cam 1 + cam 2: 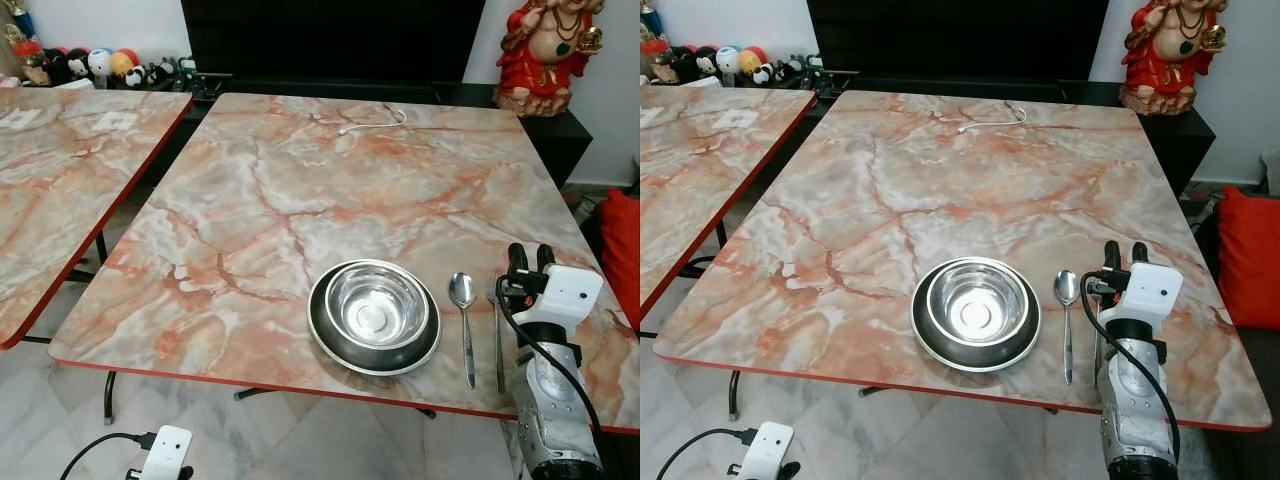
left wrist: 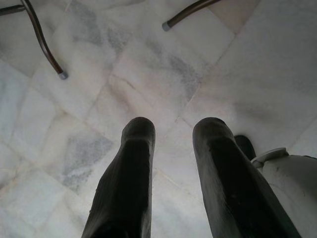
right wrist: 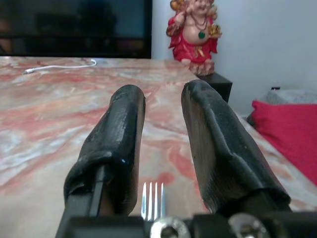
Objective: Setting the table
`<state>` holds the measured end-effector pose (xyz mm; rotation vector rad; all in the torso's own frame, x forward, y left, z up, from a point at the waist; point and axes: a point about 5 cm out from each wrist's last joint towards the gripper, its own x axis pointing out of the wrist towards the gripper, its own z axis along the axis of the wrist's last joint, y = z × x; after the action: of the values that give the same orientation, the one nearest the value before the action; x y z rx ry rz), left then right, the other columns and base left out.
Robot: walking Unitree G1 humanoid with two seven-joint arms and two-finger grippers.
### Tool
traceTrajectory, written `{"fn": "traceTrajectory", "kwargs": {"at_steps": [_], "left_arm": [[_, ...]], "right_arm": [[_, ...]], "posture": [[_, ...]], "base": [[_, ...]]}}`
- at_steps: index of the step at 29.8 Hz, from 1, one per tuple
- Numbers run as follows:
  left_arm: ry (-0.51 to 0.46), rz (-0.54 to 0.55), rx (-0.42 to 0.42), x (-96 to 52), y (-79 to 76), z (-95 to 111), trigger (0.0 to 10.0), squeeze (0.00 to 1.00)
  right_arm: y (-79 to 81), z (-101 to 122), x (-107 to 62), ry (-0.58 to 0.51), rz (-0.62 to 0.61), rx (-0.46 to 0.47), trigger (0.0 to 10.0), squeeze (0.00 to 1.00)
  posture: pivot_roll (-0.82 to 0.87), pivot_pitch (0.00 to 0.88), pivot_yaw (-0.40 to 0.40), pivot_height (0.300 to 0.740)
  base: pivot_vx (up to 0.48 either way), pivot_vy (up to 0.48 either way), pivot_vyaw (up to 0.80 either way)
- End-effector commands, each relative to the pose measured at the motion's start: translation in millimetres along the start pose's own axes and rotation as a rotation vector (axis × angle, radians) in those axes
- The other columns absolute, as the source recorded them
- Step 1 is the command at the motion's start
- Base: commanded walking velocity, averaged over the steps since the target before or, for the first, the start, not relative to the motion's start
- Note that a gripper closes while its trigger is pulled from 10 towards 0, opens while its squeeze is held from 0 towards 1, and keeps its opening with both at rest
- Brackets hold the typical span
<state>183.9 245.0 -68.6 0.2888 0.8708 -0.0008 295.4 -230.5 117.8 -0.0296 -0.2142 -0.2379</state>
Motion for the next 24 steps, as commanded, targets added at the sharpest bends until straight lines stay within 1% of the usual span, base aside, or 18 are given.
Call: {"fn": "traceTrajectory", "kwargs": {"at_steps": [1, 3, 12, 15, 24], "left_arm": [[0.024, -0.012, 0.001, -0.4, -3.6, -4, 10.0, 0.0], [0.03, -0.01, -0.002, 0.0, -5.5, -4, 10.0, 0.0], [0.031, -0.014, 0.003, 0.1, -10.3, -5, 10.0, 0.0], [0.036, -0.017, 0.004, -0.9, -11.4, -8, 10.0, 0.0], [0.047, -0.008, 0.004, -3.6, 1.2, -13, 10.0, 0.0]], "right_arm": [[-3.7, 7, 0.4, -0.035, -0.004, -0.006, 10.0, 0.0], [-3.9, 8, 1.1, -0.041, -0.002, -0.008, 10.0, 0.0], [-1.7, 10, 2.4, -0.055, 0.004, -0.011, 10.0, 0.0], [-1.1, 12, 2.5, -0.07, 0.012, -0.016, 10.0, 0.0], [0.4, 19, 4.5, -0.107, 0.02, -0.02, 10.0, 0.0]], "posture": [[0.04, 0.0, 0.006, 0.74], [0.04, 0.0, 0.003, 0.74], [0.05, 0.0, -0.001, 0.74], [0.05, 0.0, -0.002, 0.74], [0.04, 0.0, 0.0, 0.74]], "base": [[0.0, 0.0, 0.0], [0.0, -0.154, 0.0], [0.0, 0.48, 0.0], [0.0, 0.48, 0.0], [0.0, 0.48, 0.0]]}}
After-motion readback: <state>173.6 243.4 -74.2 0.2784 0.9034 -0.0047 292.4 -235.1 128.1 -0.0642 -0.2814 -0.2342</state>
